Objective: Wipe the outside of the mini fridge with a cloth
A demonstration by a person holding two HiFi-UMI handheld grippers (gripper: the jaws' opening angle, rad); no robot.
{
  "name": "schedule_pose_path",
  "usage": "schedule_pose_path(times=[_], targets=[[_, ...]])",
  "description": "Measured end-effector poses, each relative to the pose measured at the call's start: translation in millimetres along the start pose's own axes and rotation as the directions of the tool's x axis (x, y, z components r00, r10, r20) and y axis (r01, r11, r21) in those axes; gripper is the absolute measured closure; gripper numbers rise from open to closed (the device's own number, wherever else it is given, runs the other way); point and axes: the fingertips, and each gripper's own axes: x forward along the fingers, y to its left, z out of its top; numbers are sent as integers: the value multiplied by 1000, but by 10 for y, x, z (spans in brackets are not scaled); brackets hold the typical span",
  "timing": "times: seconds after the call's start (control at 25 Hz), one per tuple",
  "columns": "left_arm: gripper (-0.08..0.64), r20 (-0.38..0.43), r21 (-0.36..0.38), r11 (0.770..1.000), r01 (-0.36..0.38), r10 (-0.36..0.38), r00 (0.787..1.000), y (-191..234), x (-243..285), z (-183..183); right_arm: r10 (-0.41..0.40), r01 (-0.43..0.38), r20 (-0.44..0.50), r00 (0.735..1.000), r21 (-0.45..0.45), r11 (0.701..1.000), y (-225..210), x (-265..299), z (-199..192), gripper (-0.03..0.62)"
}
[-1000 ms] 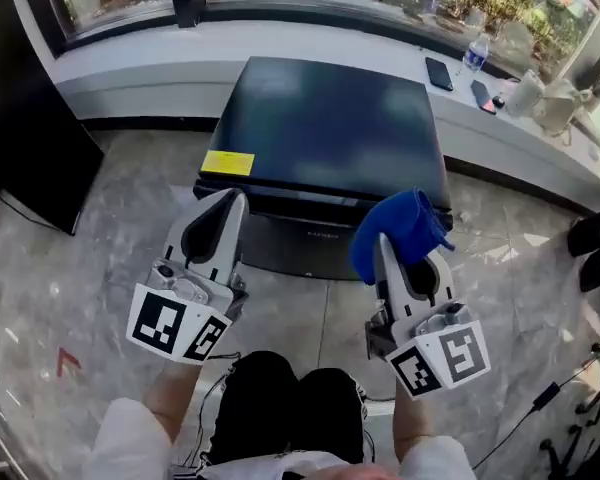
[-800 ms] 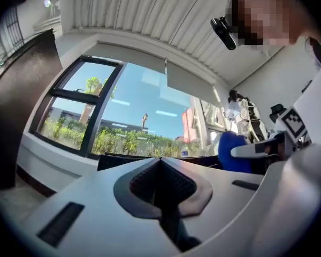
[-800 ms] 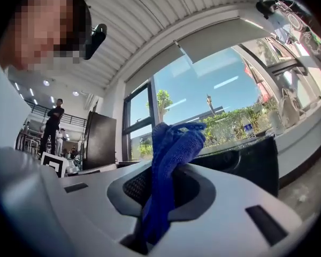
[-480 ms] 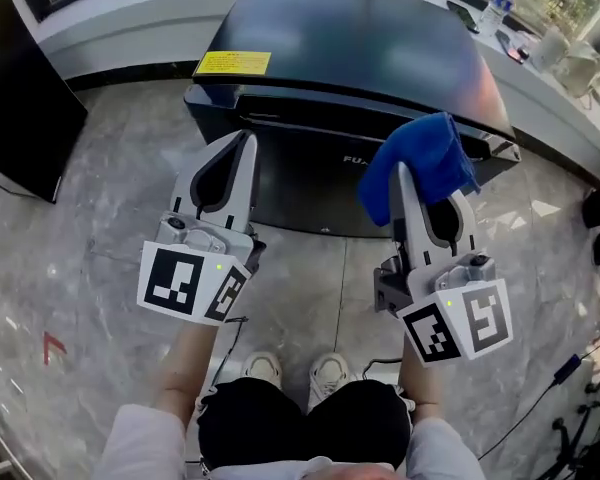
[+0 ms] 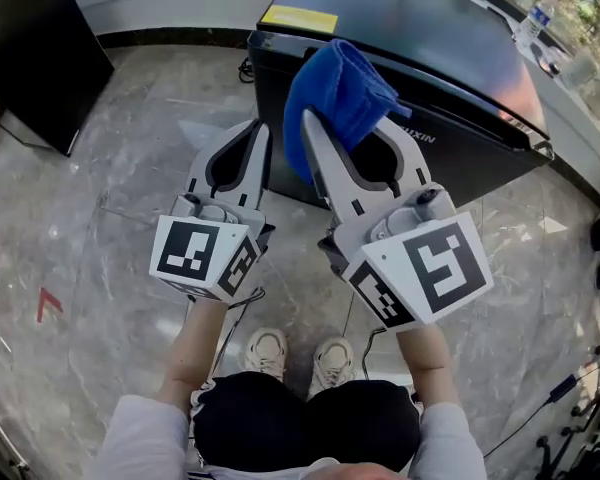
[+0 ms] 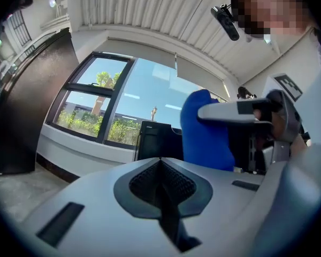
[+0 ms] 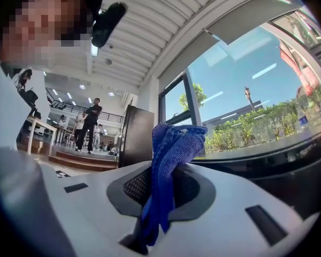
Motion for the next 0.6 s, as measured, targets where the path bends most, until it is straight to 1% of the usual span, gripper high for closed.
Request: schedule_pose_path(times=[0.08, 0.16, 0.28, 0.36, 0.44, 0.6], targets=[[555, -19, 8, 1000, -25, 25, 1000, 92, -83, -49, 12, -13, -9, 1000, -26, 1000, 68, 237, -20, 511], [555, -25, 10, 999, -48, 48, 999, 185, -144, -75, 5, -6, -30, 1000, -49, 999, 101, 431, -81, 511], [555, -35, -4, 997, -71, 71, 997, 309, -212, -137, 6, -10, -67, 998, -55, 998, 165, 644, -229, 511], [555, -42, -16, 997, -76, 76, 996, 349, -236, -195, 3, -8, -84, 996, -61, 998, 174, 748, -337, 511], [555, -50, -28, 997, -75, 74, 996, 343, -234, -252, -18, 12, -94, 995, -72, 997, 119, 793, -408, 511], [555, -70, -28, 998, -57, 55, 996, 253, -163, -356, -61, 54, -82, 995, -84, 995, -48, 725, -402, 511]])
